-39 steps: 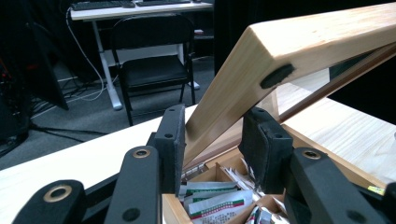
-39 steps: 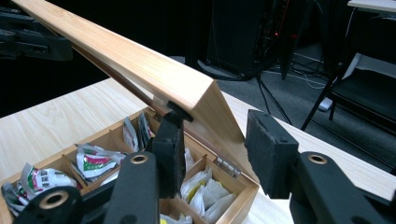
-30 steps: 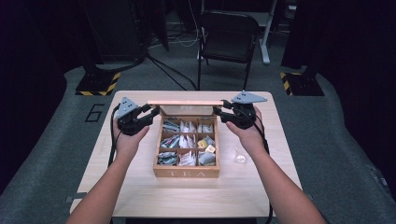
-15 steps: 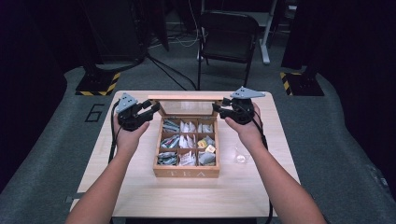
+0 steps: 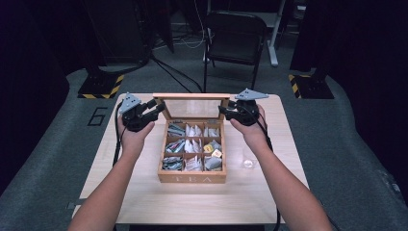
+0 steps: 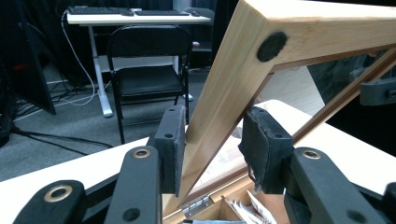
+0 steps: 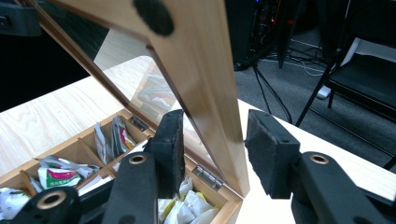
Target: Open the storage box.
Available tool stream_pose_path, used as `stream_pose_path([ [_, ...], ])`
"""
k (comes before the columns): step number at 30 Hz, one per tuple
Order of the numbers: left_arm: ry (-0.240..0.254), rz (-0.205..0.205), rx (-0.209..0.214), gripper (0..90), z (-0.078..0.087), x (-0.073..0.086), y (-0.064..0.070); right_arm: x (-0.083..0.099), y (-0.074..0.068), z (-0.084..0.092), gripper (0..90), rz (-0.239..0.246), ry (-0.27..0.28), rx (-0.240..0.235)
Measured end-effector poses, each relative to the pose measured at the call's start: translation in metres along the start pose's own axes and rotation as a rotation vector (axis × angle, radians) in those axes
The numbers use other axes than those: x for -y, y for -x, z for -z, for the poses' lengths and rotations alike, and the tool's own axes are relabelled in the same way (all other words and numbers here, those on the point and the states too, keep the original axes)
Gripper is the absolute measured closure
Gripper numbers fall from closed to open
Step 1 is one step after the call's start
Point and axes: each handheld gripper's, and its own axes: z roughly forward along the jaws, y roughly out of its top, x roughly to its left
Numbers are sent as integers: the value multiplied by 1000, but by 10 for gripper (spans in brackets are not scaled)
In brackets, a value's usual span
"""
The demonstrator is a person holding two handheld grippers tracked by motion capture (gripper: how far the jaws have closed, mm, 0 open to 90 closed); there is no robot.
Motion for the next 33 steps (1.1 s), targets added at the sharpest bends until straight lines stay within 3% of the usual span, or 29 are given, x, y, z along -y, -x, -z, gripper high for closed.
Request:
stream_pose_path([
  [10, -5, 1, -6, 606, -6, -5, -3, 0, 6, -6, 608, -9, 9, 2],
  [19, 2, 28, 0, 597, -13, -6, -9, -7, 12, -10, 619, -8, -11, -15],
  [24, -23, 14, -11, 590, -18, -3, -11, -8, 14, -12, 621, -19, -9, -14],
  [33, -23, 5, -9, 619, -23, 0, -15, -11, 17, -15, 627, -25, -15, -10],
])
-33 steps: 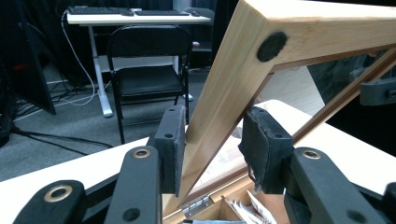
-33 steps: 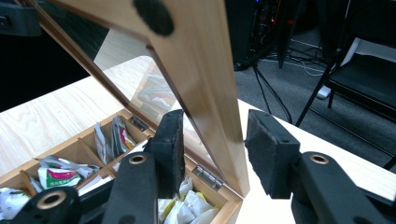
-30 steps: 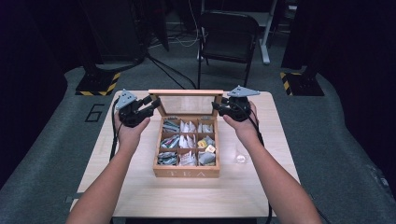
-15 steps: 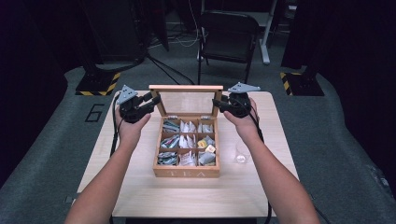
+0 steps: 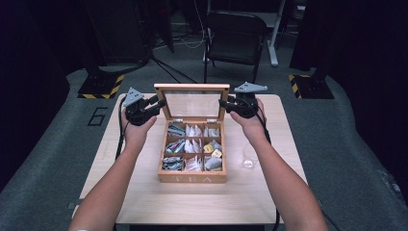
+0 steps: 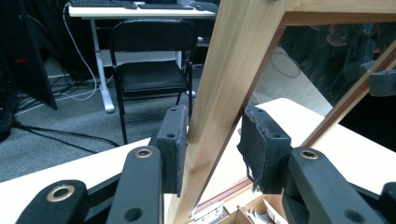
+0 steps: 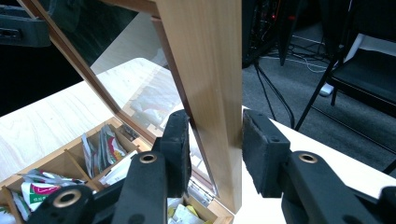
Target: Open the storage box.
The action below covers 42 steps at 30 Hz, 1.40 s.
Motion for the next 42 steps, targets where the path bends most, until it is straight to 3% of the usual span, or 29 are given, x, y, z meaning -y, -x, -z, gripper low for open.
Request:
stream_pose_path([
  [7, -32, -15, -8, 630, -4, -6, -2, -3, 2, -3, 628, -11, -11, 11],
  [23, -14, 0, -22, 635, -11, -6, -5, 4, 7, -20, 592, -17, -36, 11],
  [42, -34, 2, -35, 640, -17, -10, -7, 7, 12, -24, 639, -21, -37, 19],
])
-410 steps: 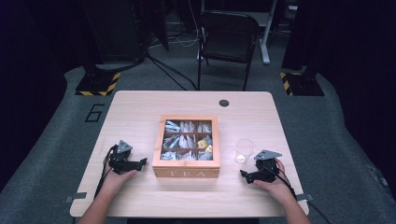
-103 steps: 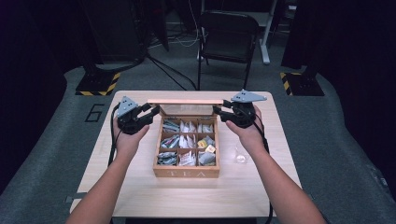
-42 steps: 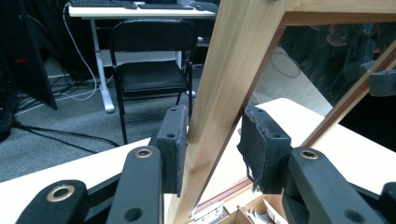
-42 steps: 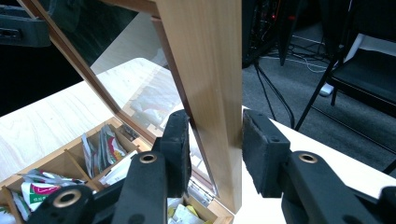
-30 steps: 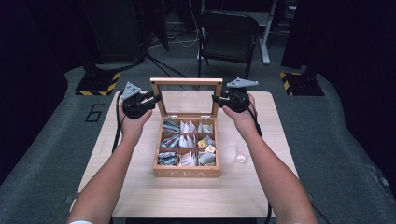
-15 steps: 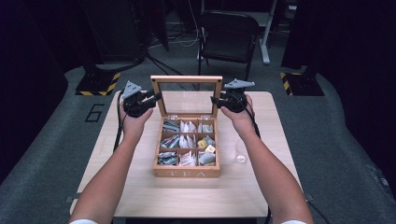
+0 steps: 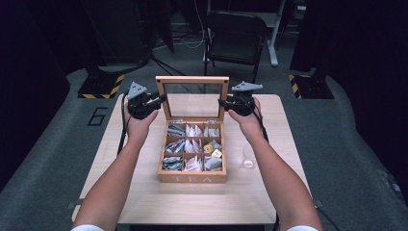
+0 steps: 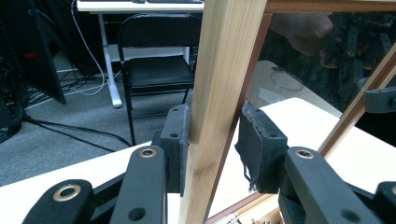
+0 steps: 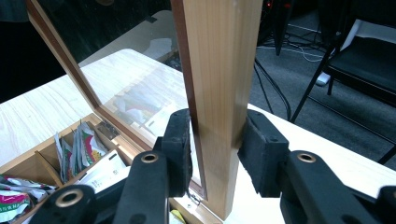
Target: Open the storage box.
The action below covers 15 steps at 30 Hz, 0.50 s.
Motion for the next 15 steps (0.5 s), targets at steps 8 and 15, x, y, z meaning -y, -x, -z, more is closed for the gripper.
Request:
stream_pose_path([
  [8, -5, 0, -4, 642, -3, -2, -1, 0, 1, -1, 643, -23, 1, 5],
  [15, -7, 1, -8, 643, -5, -2, -2, 1, 3, -3, 631, -22, -8, 6],
])
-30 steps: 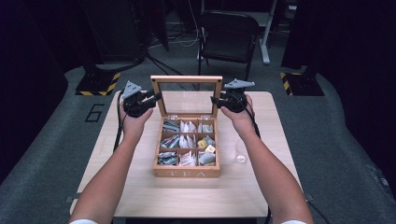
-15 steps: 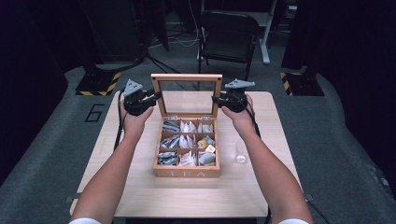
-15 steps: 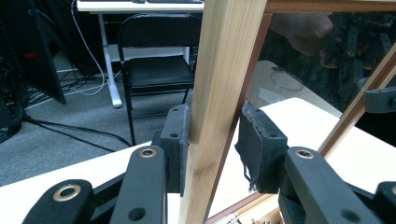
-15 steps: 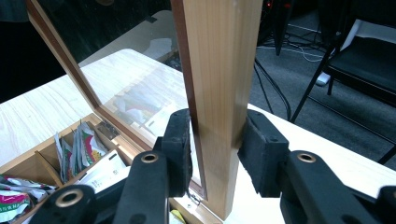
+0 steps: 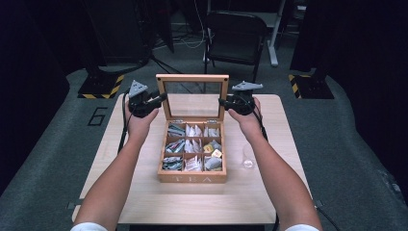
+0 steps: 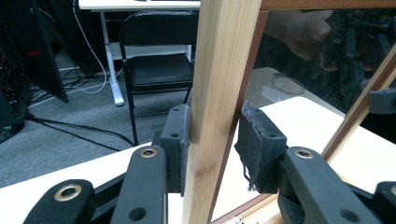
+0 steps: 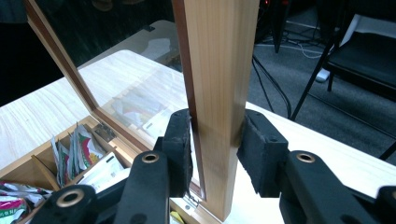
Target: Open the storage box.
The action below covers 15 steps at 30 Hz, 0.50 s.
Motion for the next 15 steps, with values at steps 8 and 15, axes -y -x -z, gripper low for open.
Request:
stream_pose_path([
  [8, 3, 7, -6, 644, -3, 1, -1, 3, 2, -5, 638, -7, -23, 3],
  [15, -29, 18, -15, 700, -6, 5, -5, 3, 4, -8, 646, -21, -16, 11],
])
